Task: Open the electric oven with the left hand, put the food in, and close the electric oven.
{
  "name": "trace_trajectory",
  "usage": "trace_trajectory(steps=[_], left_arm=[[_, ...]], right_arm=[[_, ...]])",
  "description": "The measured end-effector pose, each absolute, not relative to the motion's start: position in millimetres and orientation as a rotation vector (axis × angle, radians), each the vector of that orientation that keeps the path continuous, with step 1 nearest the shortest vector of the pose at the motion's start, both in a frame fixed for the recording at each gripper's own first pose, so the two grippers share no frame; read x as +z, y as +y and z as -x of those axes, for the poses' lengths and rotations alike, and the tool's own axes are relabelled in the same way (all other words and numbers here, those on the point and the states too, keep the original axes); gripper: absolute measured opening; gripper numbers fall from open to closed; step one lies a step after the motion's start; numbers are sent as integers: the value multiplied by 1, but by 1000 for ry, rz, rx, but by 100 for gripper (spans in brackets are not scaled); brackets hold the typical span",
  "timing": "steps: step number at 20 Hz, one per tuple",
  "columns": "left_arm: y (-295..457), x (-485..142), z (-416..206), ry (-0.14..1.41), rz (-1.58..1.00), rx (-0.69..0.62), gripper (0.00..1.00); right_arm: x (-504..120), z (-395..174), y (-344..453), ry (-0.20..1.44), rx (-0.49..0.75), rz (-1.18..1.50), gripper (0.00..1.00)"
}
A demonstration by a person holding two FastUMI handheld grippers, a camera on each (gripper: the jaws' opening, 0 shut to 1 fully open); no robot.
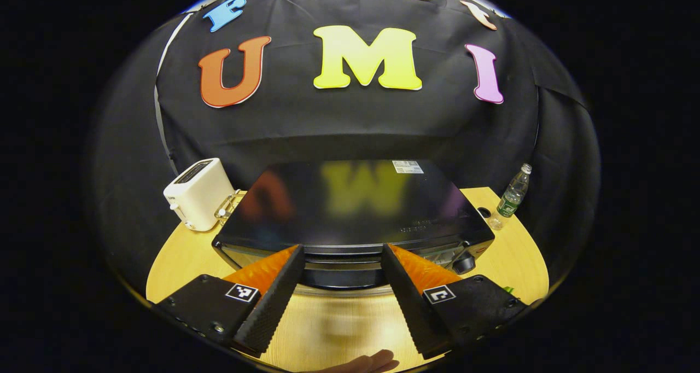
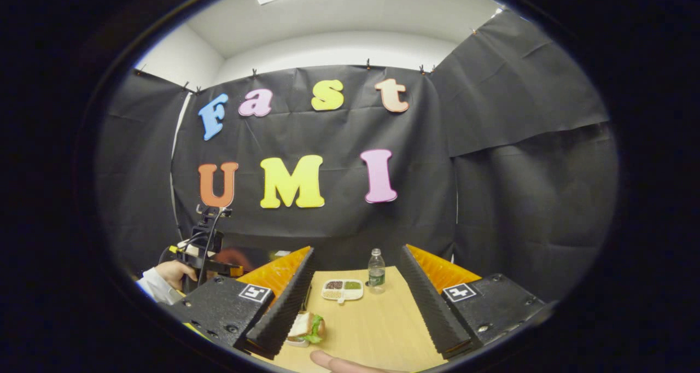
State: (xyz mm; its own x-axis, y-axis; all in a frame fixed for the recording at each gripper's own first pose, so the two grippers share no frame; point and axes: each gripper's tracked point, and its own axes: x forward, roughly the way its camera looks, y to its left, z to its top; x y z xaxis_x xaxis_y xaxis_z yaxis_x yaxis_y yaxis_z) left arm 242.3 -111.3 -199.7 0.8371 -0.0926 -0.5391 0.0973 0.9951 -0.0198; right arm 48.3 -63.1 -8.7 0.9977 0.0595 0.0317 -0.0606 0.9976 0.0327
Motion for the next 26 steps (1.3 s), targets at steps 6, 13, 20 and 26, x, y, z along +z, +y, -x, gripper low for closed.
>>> trace_trajectory(steps=[6, 13, 20, 26], left_arm=[[-110, -207, -207, 578, -3, -110, 94], [-108, -235, -150, 595, -1, -118, 95], [-109, -286, -101, 636, -2, -120, 95], [-109, -335, -80, 709, 9, -116, 93]], right_arm=[[-11, -45, -62, -16, 56, -21, 99], [-18, -39, -56, -11, 66, -25, 99], [-31, -37, -58, 9, 53, -38, 99], [-27, -28, -62, -3, 41, -21, 99]])
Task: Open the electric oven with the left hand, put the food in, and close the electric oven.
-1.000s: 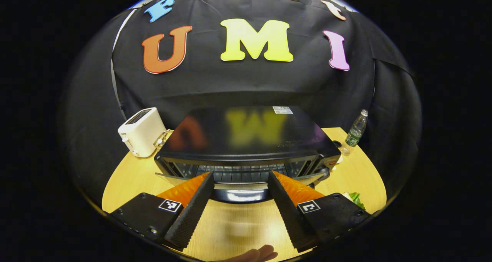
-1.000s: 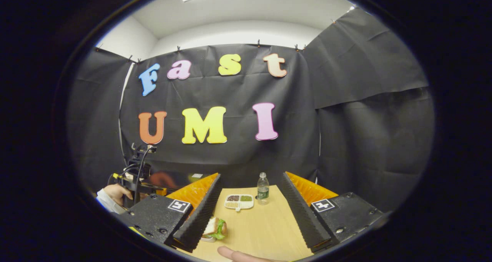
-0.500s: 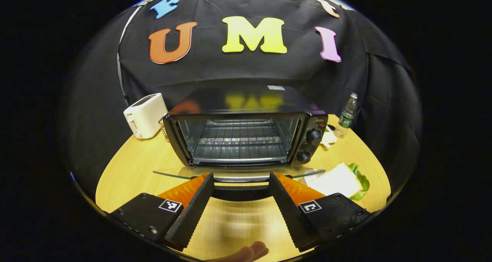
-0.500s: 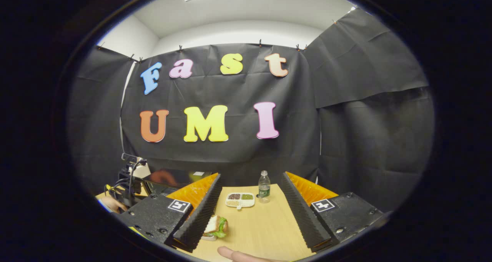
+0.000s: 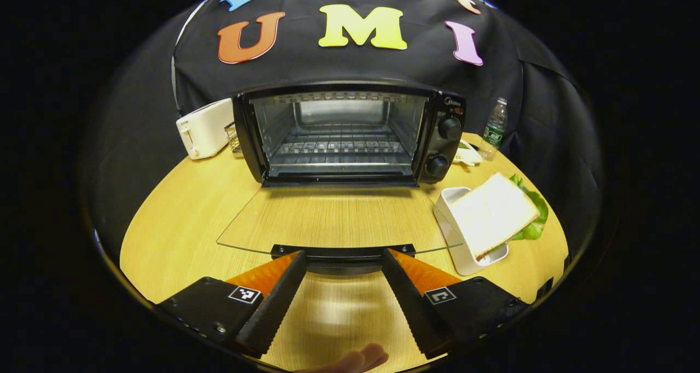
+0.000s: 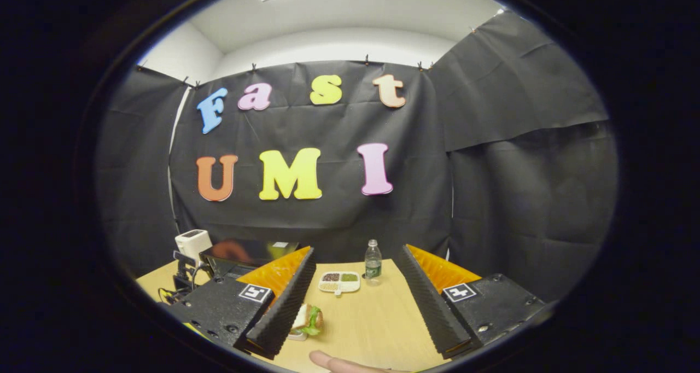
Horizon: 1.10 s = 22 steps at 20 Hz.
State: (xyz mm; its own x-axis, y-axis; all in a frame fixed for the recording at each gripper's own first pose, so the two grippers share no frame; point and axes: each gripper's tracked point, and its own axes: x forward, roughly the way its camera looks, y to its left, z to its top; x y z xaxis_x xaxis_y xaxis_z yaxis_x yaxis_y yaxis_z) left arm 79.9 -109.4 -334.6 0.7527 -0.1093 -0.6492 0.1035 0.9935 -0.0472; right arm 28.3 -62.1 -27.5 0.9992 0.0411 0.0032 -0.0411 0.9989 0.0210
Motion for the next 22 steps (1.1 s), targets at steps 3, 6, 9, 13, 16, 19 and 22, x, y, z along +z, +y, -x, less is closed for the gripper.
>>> trace_trajectory(steps=[3, 6, 9, 13, 16, 19, 22], left_arm=[[-110, -353, -77, 742, 18, -114, 93], [-109, -354, -78, 719, -1, -121, 93], [-105, -342, -78, 648, -27, -121, 94], [-98, -291, -71, 488, -47, -132, 96], [-92, -228, -62, 317, -69, -108, 96], [-82, -168, -49, 209, -47, -65, 95], [-67, -118, -35, 103, -9, -24, 95]], right_arm=[[-28, -27, -61, -3, 39, -8, 99], [-33, -28, -59, 8, 41, 2, 99], [-39, -36, -55, 34, 49, 10, 99], [-50, -61, -51, 88, 69, 28, 99], [-67, -87, -49, 153, 100, 45, 99], [-98, -113, -38, 271, 174, 48, 99], [-142, -130, -19, 461, 313, -15, 92]])
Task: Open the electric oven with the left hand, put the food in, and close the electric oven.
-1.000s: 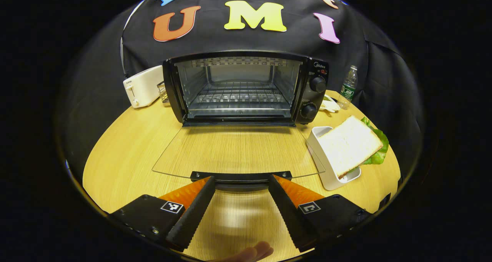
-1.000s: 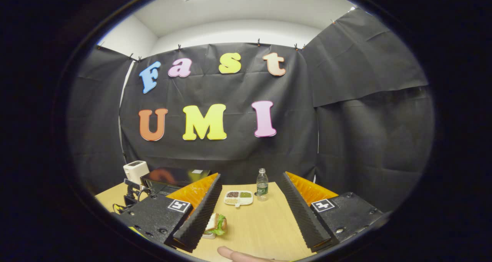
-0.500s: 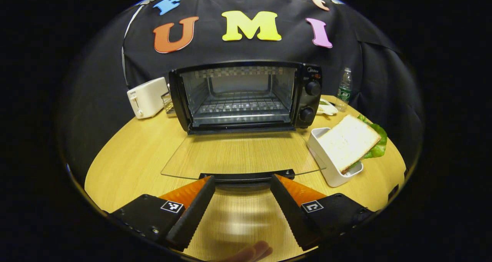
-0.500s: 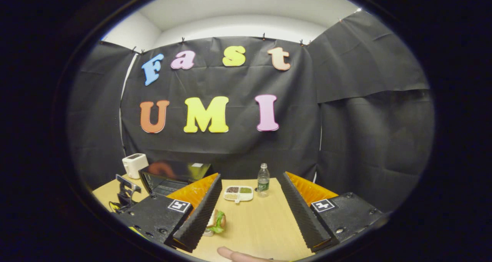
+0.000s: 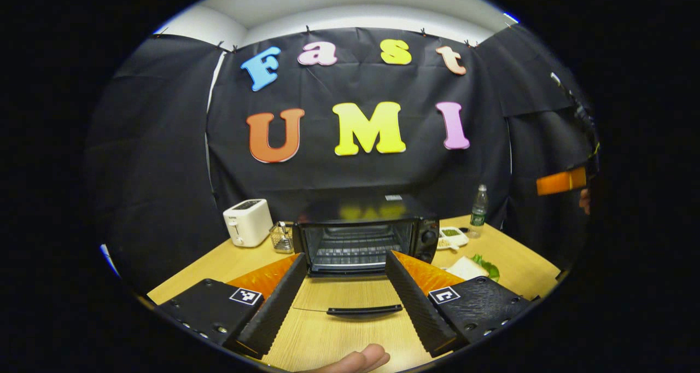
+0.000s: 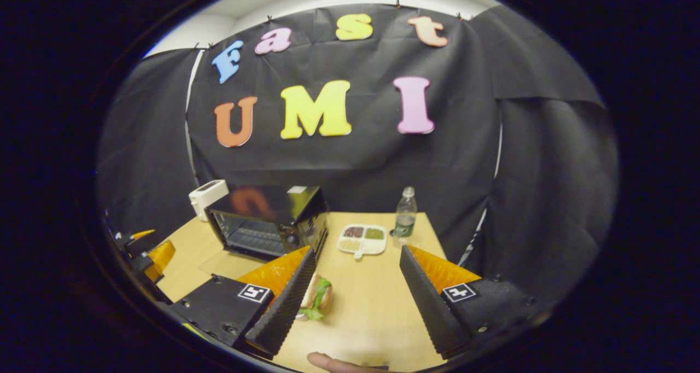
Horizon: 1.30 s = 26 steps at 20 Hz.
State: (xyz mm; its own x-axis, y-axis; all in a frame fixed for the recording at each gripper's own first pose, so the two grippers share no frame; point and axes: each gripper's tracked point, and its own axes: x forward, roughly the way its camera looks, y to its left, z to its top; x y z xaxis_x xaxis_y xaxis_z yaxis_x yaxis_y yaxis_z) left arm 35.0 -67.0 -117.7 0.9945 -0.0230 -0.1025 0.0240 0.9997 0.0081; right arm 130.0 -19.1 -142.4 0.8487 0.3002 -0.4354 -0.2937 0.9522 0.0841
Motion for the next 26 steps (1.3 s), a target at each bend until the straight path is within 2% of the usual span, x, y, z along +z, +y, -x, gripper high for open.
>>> trace_trajectory(steps=[1, 4, 7, 9, 10, 11, 14, 15, 16, 20, 22, 24, 25, 26], left_arm=[[-63, -104, -30, 70, 0, -15, 95], [-53, -72, -18, 1, -10, 1, 95], [-30, -56, -12, -42, -40, 104, 95], [-35, -59, -12, -31, -42, 112, 95], [-36, -61, -12, -22, -43, 109, 95], [-36, -64, -15, -12, -34, 118, 95], [-33, -81, -25, 41, -2, 160, 95], [-34, -85, -27, 55, 3, 162, 95], [-34, -88, -29, 64, 2, 166, 95], [-37, -95, -33, 82, -22, 166, 95], [-40, -96, -33, 85, -36, 156, 95], [-40, -96, -30, 82, -42, 153, 95], [-40, -96, -29, 84, -37, 149, 95], [-39, -98, -25, 87, -27, 148, 95]], right_arm=[[-156, -135, -12, 517, 357, -41, 99], [-197, -159, -4, 661, 396, -113, 99], [-238, -179, 8, 796, 448, -181, 97], [-264, -187, 21, 889, 504, -219, 96], [-273, -189, 27, 931, 528, -245, 83], [-282, -188, 35, 970, 564, -255, 96], [-303, -186, 45, 1068, 624, -293, 95], [-309, -182, 49, 1108, 641, -313, 83], [-312, -178, 52, 1146, 653, -343, 95], [-324, -168, 58, 1278, 690, -447, 90], [-326, -168, 59, 1291, 692, -486, 83], [-326, -162, 63, 1292, 722, -504, 68], [-324, -159, 61, 1285, 728, -511, 53], [-322, -158, 61, 1281, 724, -512, 50]])
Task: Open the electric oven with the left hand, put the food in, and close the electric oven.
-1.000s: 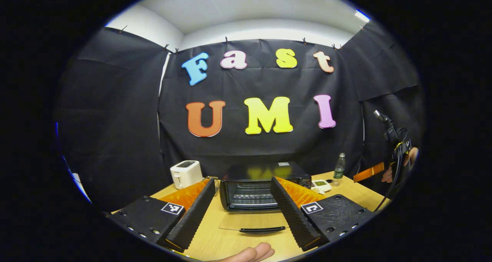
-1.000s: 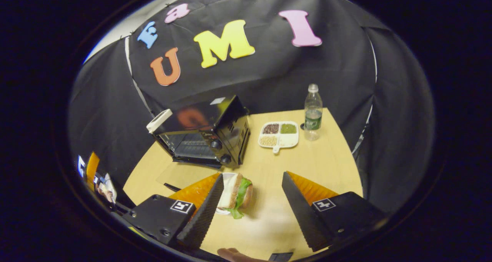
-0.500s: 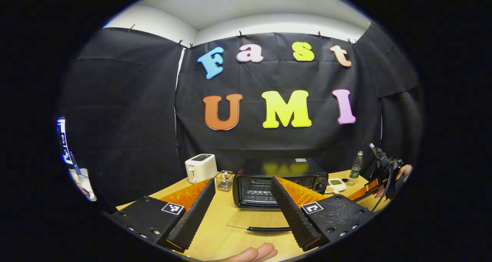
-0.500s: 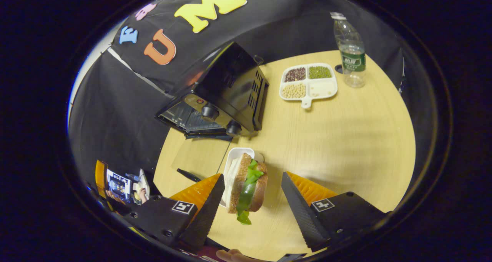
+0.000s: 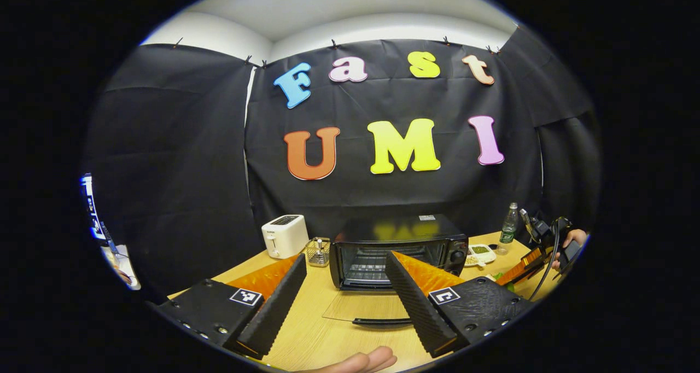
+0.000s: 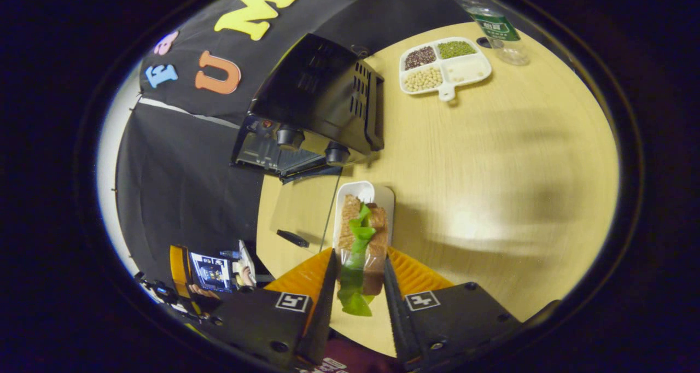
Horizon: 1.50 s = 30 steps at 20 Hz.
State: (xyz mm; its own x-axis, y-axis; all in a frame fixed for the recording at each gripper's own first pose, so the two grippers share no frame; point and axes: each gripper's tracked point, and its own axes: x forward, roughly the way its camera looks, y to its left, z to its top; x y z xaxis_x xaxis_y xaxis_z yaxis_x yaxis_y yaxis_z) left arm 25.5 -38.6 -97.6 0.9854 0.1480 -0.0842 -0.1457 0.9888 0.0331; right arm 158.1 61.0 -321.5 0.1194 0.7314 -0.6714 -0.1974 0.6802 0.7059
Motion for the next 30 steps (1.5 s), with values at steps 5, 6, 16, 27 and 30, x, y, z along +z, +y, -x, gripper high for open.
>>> trace_trajectory(steps=[5, 6, 16, 27, 30], left_arm=[[-25, -95, -12, 81, 4, 153, 95], [-22, -93, -10, 74, 8, 149, 95], [-14, -87, 12, 31, 44, 49, 95], [21, -90, 25, 21, 38, 25, 94], [27, -95, 26, 28, 75, 3, 95]], right_arm=[[-305, -144, 53, 1221, 686, -546, 40], [-300, -141, 50, 1202, 674, -557, 40], [-270, -105, 87, 974, 529, -847, 39], [-260, -107, 213, 655, 433, -1148, 39], [-261, -123, 255, 570, 425, -1143, 39]])
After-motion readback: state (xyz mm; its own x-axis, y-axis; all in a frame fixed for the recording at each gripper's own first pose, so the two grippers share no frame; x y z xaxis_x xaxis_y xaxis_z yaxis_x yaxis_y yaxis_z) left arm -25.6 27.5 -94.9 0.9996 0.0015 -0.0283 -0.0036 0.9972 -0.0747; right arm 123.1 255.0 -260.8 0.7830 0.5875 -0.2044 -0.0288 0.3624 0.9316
